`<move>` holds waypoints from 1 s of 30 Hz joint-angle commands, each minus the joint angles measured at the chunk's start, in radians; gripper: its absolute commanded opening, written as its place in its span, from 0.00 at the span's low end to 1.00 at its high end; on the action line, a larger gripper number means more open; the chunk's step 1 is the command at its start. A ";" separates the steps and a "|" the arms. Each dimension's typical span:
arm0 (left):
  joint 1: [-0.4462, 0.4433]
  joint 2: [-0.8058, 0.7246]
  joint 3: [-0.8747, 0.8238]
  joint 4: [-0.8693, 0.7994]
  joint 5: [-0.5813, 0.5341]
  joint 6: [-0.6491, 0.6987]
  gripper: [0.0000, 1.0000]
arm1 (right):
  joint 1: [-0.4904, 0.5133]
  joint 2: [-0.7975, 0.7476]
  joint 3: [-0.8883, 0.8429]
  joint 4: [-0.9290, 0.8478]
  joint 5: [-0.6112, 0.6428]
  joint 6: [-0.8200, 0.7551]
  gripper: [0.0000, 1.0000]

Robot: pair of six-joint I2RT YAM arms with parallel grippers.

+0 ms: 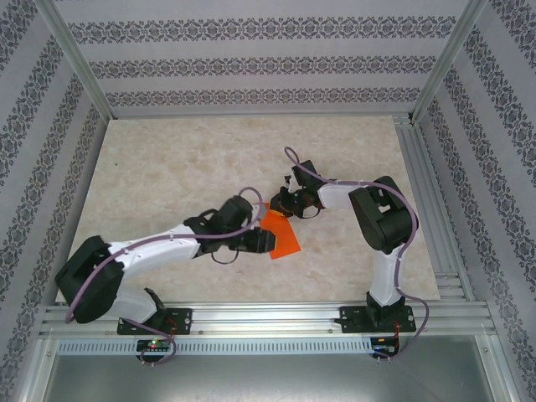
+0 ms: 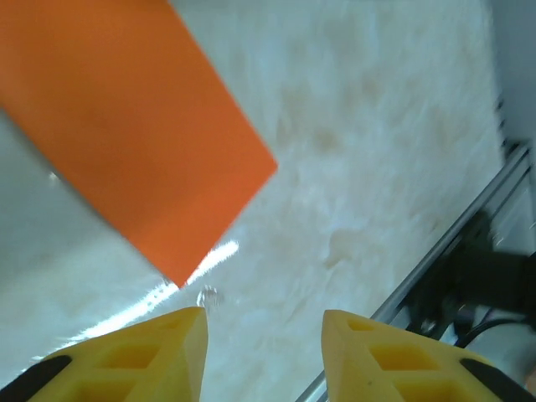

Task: Fold a paper plane with a square sheet of paper (fold left side to right side)
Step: First fold the square sheet of paper in half at the center of the table, then hold the square sheet of paper at the center of the table.

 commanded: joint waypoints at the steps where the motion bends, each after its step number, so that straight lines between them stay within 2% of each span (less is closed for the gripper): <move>1: 0.098 -0.027 -0.001 -0.051 0.026 0.018 0.43 | 0.013 -0.010 -0.068 0.004 0.077 0.046 0.14; 7: 0.118 0.089 0.012 0.116 0.140 -0.004 0.41 | 0.015 -0.009 -0.052 -0.013 0.085 0.036 0.14; 13: 0.091 0.213 0.035 0.243 0.184 -0.030 0.40 | 0.019 -0.003 -0.045 -0.023 0.084 0.032 0.14; 21: 0.050 0.377 0.104 0.260 0.188 -0.025 0.39 | 0.023 0.001 -0.041 -0.033 0.086 0.026 0.14; 30: 0.044 0.437 0.086 0.234 0.162 -0.011 0.38 | 0.023 0.002 -0.027 -0.043 0.083 0.020 0.14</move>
